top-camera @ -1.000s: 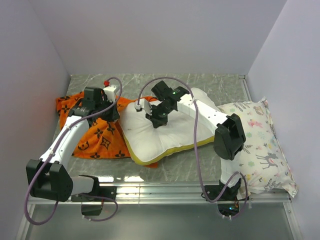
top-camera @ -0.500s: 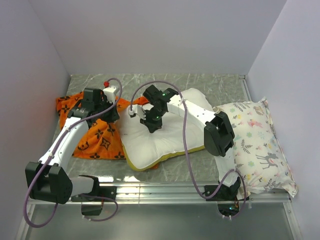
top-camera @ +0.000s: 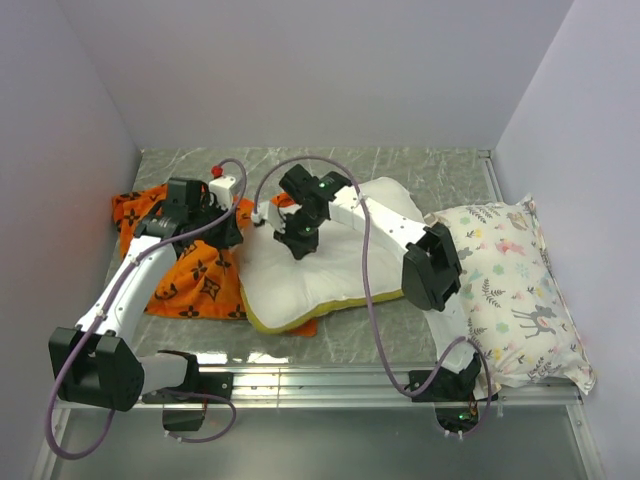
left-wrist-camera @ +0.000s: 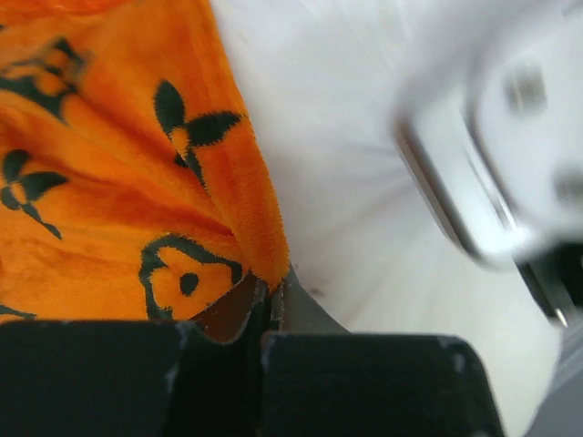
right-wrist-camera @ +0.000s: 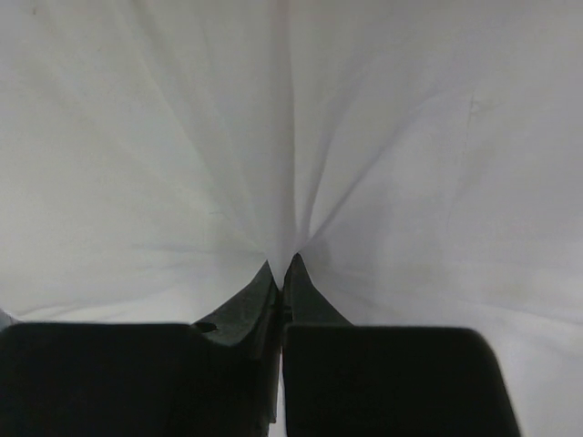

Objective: Put the pillow into the pillowcase

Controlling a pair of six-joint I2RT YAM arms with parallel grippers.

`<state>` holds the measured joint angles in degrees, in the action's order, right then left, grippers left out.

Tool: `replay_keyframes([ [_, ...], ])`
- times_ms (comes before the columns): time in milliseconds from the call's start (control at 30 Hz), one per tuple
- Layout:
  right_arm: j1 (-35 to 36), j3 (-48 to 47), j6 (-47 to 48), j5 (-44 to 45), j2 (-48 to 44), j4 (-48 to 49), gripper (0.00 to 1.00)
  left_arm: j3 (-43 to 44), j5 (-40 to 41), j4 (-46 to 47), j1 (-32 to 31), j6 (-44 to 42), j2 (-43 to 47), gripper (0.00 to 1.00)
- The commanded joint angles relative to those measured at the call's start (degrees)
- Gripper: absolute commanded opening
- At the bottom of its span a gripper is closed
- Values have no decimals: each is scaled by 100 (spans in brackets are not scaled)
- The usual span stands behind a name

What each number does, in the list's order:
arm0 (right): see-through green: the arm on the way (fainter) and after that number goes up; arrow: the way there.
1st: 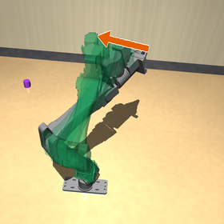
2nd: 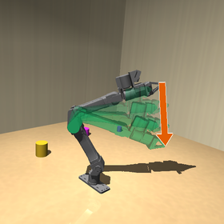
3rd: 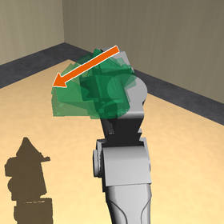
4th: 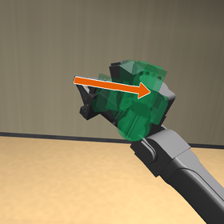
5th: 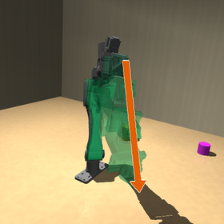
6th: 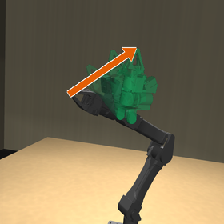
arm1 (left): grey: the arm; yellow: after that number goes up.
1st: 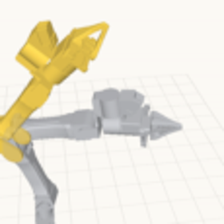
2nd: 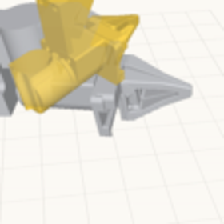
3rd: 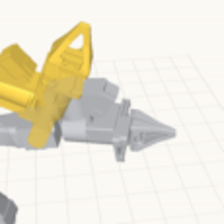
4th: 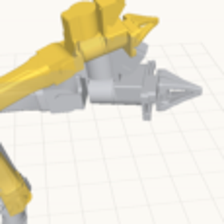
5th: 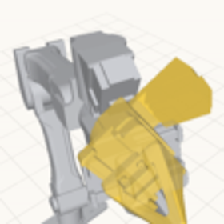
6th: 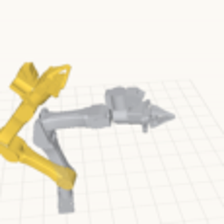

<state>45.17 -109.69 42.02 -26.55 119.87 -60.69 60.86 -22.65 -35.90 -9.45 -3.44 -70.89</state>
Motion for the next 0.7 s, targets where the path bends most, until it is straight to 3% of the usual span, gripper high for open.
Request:
replay_keyframes([
  [0, -297, -1034, -887, 211, 211, 786, 0, -30, -468, -233, -100, -192, 207, 0],
  [100, -473, -1213, -1651, 569, 238, 1294, 0, -13, -652, -584, -100, -315, 102, 3],
  [267, -544, -529, -2941, 1563, 89, 2690, 0, -4, -1109, -1198, -109, -674, 76, 6],
  [567, -579, -27, -4579, 3285, 554, 3712, 0, 198, -1558, -1955, -109, -1193, 129, 4],
  [667, -623, -70, -5150, 2965, 598, 3731, 0, 225, -1514, -1974, -109, -1212, 49, 5],
])
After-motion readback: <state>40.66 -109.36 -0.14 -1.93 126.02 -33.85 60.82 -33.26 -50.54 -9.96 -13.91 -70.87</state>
